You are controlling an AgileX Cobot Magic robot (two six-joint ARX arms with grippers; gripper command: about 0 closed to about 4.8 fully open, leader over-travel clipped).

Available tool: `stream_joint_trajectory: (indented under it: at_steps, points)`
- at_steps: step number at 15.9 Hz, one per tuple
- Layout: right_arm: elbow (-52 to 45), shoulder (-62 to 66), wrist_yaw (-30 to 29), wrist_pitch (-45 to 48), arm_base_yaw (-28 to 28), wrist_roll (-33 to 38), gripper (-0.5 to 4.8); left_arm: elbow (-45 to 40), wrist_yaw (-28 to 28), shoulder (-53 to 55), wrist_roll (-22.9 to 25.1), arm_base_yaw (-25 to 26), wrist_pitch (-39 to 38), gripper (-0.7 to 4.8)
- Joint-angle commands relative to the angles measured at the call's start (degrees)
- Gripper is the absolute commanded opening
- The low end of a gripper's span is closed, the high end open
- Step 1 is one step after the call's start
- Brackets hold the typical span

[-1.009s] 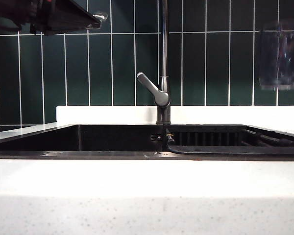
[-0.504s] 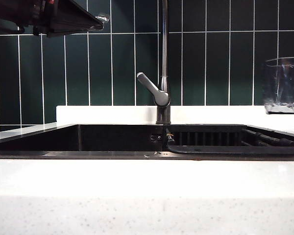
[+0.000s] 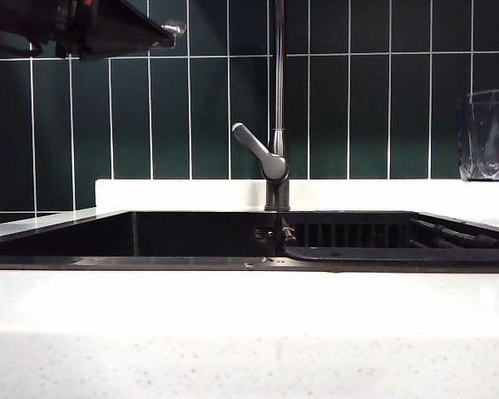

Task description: Pick up the mug next to the sink, go to the faucet to get some water, pour the water into the sink, and finally put the mug back to its place.

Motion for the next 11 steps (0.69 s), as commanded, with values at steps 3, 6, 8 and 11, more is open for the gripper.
stream_joint_trajectory:
  at_steps: [3,6,8,11]
  points:
    - [4.13,4.79,-0.02,1.29,-0.04,-1.55,-0.07,0.13,0.42,-0.13,0.20,0.04,0.83,-0.06]
    - [4.22,5.01,1.25,1.60,-0.04,-4.76,-0.07,0.13,0.42,-0.13,0.20,0.04,0.90,-0.06]
    - [4.22,5.14,1.53,1.57,-0.17,-6.23,-0.07,0.13,0.42,-0.13,0.20,0.04,1.11,-0.06]
    - [4.20,6.64,1.44,2.25,-0.17,-6.12,-0.07,0.13,0.42,-0.13,0.15,0.04,1.20,-0.05]
